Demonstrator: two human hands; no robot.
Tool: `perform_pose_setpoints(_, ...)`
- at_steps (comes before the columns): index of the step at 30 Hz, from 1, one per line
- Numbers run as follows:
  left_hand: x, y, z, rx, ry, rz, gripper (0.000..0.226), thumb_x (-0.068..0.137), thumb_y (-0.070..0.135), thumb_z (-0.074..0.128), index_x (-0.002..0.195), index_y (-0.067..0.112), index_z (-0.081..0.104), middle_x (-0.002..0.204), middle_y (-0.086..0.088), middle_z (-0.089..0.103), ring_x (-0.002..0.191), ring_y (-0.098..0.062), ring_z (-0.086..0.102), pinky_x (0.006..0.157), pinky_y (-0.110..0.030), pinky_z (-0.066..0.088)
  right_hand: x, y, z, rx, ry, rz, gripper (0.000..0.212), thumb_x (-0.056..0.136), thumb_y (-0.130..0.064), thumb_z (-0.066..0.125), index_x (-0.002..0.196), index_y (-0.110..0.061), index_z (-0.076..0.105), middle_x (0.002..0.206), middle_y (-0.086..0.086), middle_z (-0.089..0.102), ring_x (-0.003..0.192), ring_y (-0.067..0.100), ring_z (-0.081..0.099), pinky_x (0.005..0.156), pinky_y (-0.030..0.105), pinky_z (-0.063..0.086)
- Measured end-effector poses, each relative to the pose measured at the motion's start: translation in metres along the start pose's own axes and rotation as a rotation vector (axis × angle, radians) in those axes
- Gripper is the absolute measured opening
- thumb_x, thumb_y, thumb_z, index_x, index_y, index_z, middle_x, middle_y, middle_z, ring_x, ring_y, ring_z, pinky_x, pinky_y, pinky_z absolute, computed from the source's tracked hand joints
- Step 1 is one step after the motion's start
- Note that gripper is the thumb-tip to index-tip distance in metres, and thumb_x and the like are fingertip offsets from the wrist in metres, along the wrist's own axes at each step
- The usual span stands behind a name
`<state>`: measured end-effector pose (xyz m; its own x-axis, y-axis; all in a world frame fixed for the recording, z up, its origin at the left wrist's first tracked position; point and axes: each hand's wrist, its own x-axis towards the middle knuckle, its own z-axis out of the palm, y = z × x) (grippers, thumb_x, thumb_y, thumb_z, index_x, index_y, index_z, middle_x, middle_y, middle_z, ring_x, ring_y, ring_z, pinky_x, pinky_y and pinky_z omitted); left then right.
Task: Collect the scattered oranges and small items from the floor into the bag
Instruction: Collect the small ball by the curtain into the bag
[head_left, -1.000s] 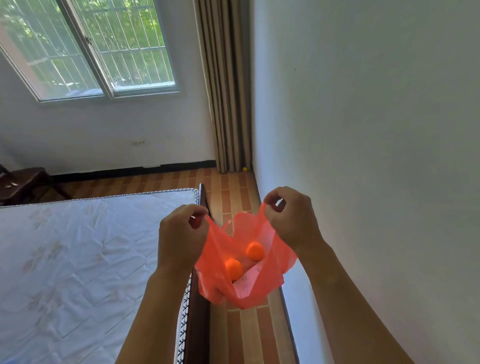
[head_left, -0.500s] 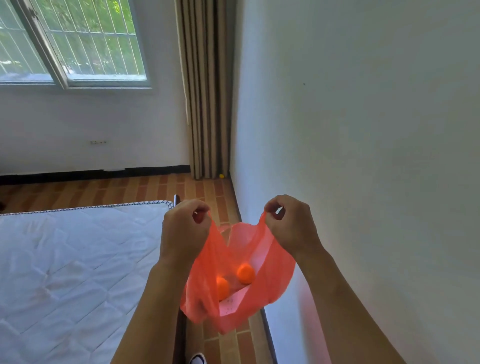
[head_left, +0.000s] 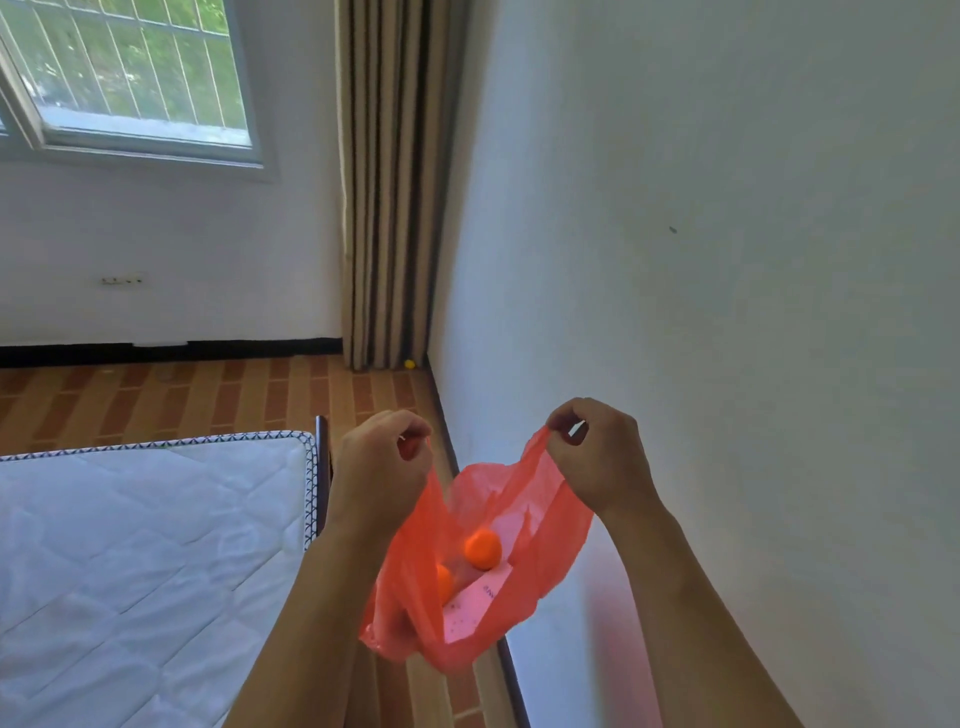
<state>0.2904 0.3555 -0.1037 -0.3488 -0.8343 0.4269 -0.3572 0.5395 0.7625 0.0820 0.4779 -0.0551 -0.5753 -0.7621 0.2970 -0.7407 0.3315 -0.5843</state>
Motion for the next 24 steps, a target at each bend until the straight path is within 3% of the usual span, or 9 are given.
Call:
perform_pose_setpoints(3,0.016,-0.015,-0.005,-0.006,0.017,-0.015,0.019,0.082,-0.002,0.073,0.091,0.014,0.079,0.086,0.006,0.074,0.078,-0.008,0.068,0.074,-0.02,0.055,0.022,-0.009,0.009,0.003,0.004,-0.013,0.016,0.083,-0.006,0.071,0.083,-0.022,0.073,0.08,-0.012,0.071,0.068,0.001,0.063,0.064,0.006,0.042)
perform_pose_setpoints(8,0.049,-0.034,-0.011,0.013,0.04,-0.029,0.02,0.082,-0.001,0.073,0.089,0.016,0.078,0.084,0.009,0.073,0.078,-0.006,0.067,0.074,-0.027,0.058,0.06,-0.018,0.031,0.034,0.012,-0.031,0.016,0.084,-0.006,0.07,0.086,-0.021,0.073,0.083,-0.011,0.072,0.07,0.003,0.064,0.067,0.015,0.047)
perform_pose_setpoints(13,0.086,-0.053,-0.012,0.075,0.062,-0.015,0.019,0.084,0.001,0.072,0.092,0.016,0.078,0.085,0.009,0.073,0.08,-0.006,0.068,0.075,-0.03,0.059,0.104,-0.021,0.057,0.085,0.02,-0.064,0.018,0.082,-0.005,0.07,0.083,-0.023,0.072,0.081,-0.013,0.071,0.069,0.004,0.064,0.067,0.016,0.049)
perform_pose_setpoints(19,0.145,-0.078,0.007,0.157,0.091,-0.029,0.017,0.085,0.001,0.073,0.091,0.016,0.078,0.085,0.009,0.073,0.079,-0.005,0.067,0.074,-0.011,0.05,0.172,-0.013,0.099,0.131,-0.034,-0.13,0.017,0.083,-0.004,0.07,0.082,-0.021,0.073,0.079,-0.013,0.071,0.068,0.005,0.065,0.067,0.019,0.055)
perform_pose_setpoints(24,0.207,-0.096,0.033,0.187,0.112,-0.08,0.02,0.082,-0.002,0.073,0.089,0.015,0.079,0.084,0.009,0.073,0.078,-0.005,0.067,0.074,-0.018,0.055,0.246,-0.003,0.138,0.175,-0.109,-0.161,0.018,0.082,-0.004,0.07,0.082,-0.022,0.073,0.078,-0.013,0.071,0.068,0.004,0.065,0.063,0.007,0.047)
